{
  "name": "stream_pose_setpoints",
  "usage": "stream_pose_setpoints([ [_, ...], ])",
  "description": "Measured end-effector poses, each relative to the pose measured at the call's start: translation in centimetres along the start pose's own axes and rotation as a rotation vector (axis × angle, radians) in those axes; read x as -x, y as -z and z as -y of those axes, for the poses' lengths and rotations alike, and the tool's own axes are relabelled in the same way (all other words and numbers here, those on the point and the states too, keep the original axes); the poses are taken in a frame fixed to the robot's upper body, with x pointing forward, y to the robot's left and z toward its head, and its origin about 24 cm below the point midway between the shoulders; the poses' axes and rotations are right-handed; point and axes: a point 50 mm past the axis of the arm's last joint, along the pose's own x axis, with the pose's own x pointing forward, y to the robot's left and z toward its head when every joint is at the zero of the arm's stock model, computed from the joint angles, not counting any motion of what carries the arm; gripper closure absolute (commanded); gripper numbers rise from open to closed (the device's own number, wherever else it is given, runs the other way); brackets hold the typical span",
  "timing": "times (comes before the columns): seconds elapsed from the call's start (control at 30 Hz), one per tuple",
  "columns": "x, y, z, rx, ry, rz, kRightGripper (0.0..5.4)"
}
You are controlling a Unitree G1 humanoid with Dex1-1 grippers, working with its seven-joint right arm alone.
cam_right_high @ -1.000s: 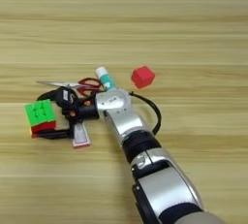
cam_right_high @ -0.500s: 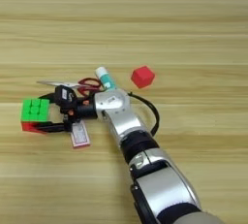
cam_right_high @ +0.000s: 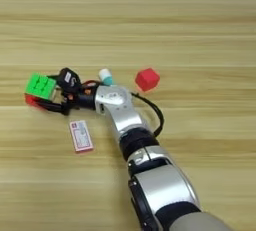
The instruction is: Move the objects on the table
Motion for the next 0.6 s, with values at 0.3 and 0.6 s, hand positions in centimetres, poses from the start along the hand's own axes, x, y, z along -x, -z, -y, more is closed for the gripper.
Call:
stream_pose_setpoints([
  [0.3, -1.2, -0.1, 0.9, -0.051, 0.114, -0.035, 2.08],
  [0.6, -1.2, 1.3, -0.1, -0.083, 0.071, -0.092, 1.04],
])
